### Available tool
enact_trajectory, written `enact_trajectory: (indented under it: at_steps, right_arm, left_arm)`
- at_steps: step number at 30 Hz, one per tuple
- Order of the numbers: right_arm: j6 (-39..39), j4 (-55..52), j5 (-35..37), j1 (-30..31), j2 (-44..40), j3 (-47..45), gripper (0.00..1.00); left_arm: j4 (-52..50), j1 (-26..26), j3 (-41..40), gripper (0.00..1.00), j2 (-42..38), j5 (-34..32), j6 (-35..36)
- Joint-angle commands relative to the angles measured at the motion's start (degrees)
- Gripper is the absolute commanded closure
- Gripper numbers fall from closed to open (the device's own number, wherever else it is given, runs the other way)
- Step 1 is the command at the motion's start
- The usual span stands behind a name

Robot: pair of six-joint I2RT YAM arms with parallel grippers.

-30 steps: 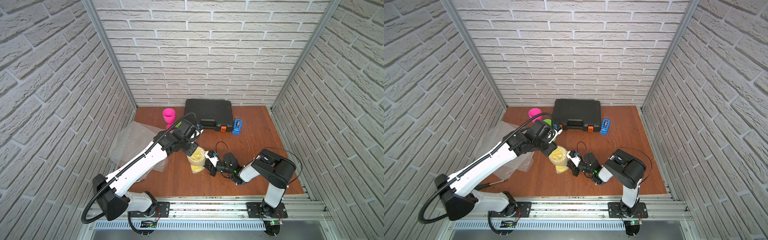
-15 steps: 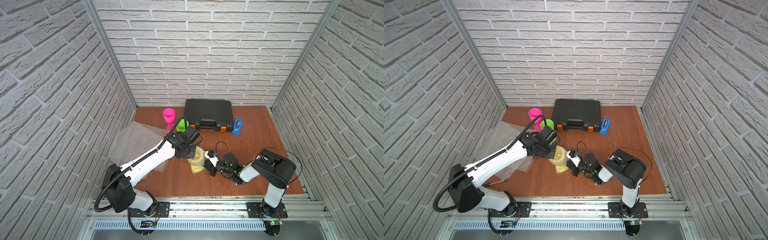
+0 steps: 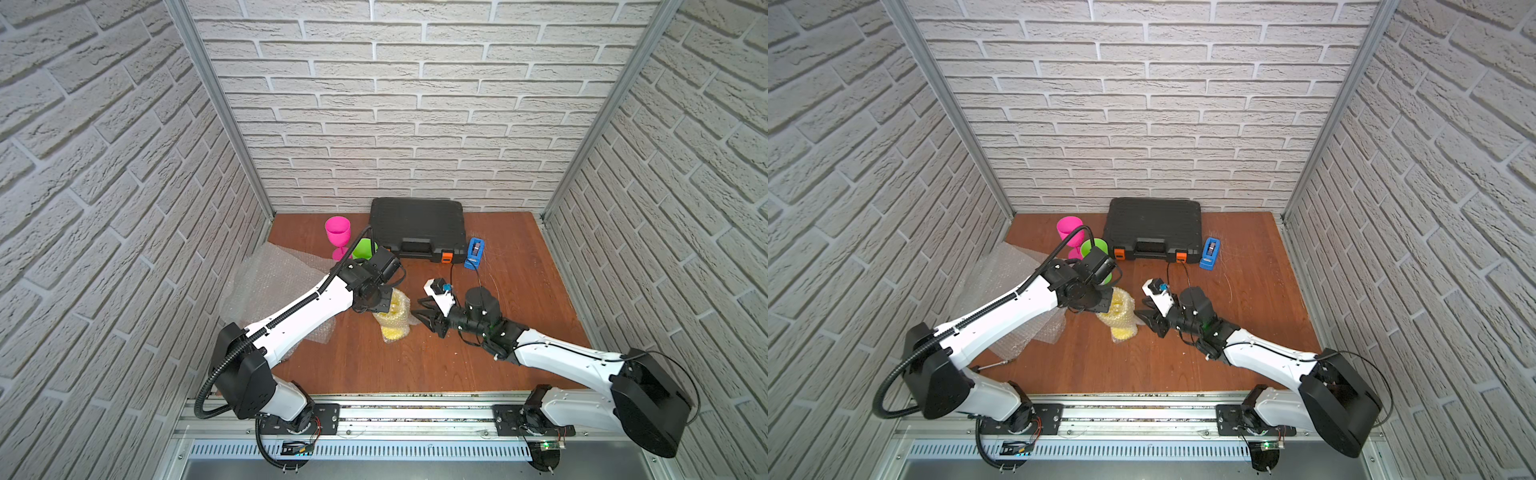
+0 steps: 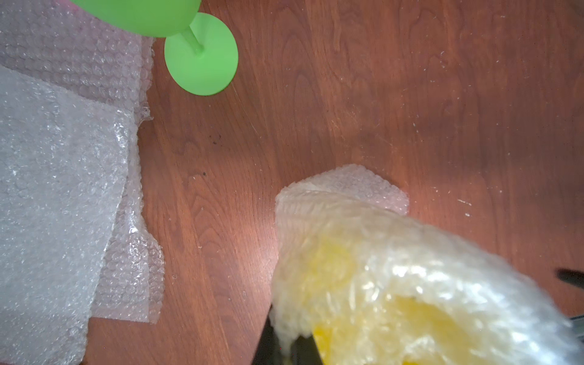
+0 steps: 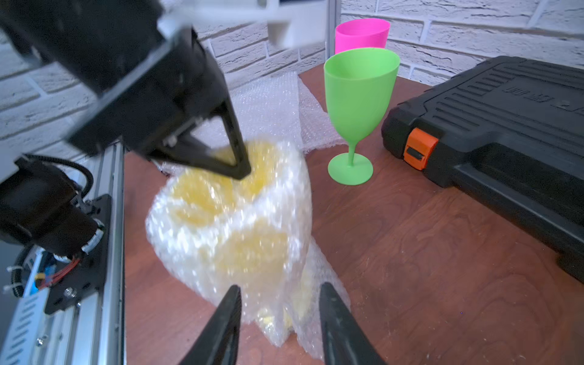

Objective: Wrap wine glasses in bubble wrap
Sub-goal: Pick up the bubble wrap from the center of the board.

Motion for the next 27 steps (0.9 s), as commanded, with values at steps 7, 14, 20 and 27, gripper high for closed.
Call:
enact_trajectory:
  at_steps: [7, 14, 20, 27]
  right_arm:
    - [24.6, -46.9, 3.3, 0.3, 13.3, 30.9, 0.61]
    - [27.6, -50.1, 1.0, 2.0, 19.2, 37.1, 0.58]
    - [26.7, -54.0, 5.7, 3.6, 23.3, 40.0, 0.67]
    - [26.7, -56.8, 10.1, 4.2, 25.3, 42.7, 0.77]
  left_arm:
    - [0.3, -0.5, 1.5, 0.91, 0.5, -0.7, 0.0]
    - [0.9, -0.6, 1.4, 0.91, 0.9, -0.4, -0.9]
    - [2.7, -0.8, 1.3, 0.91, 0.8, 1.2, -1.3]
    - [5.1, -0.9, 0.8, 0.90, -0.3, 1.8, -2.1]
